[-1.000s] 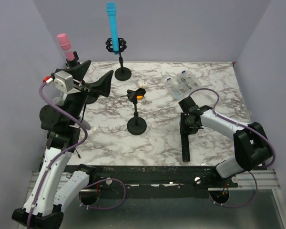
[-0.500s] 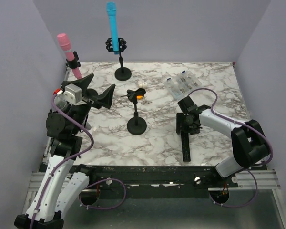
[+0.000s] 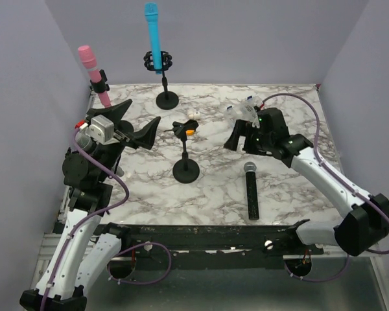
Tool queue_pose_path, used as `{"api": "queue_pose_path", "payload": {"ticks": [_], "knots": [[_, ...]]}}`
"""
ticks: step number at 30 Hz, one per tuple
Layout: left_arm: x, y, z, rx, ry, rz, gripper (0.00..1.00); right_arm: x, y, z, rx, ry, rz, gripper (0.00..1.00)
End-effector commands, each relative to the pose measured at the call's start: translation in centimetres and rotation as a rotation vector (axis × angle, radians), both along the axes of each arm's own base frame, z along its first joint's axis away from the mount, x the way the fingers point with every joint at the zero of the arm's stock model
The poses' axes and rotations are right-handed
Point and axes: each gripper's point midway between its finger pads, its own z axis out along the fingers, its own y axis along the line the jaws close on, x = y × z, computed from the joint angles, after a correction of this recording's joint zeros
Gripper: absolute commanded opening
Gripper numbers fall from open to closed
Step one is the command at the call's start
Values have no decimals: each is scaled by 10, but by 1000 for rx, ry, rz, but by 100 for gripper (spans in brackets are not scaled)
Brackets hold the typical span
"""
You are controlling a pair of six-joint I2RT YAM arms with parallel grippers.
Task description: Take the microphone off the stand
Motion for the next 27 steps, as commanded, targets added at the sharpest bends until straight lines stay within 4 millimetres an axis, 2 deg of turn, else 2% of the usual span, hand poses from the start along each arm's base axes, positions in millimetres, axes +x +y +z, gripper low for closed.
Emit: {"api": "queue_pose_path", "payload": {"ticks": [1, 3, 4, 11, 14, 18, 20, 27], "knots": [[-7, -4, 9, -1, -27, -39, 99, -18, 89, 109, 613, -124, 271, 100], [-7, -5, 8, 0, -26, -40, 99, -25, 106, 140, 788, -145, 323, 100], [-7, -4, 8, -1, -28, -39, 99, -28, 112, 149, 824, -154, 340, 100], [-2, -7, 4, 2, -9, -47, 98, -26, 156, 172, 893, -178, 384, 100], [-1, -6, 3, 2, -6, -41, 98, -21, 172, 171, 880, -177, 380, 97], [0, -5, 2, 4, -3, -34, 98, -9, 187, 160, 826, -159, 351, 85], [0, -6, 2, 6, -3, -36, 99, -3, 188, 155, 807, -161, 329, 76], [1, -9, -1, 14, 3, -50, 99, 7, 189, 145, 769, -161, 291, 66]]}}
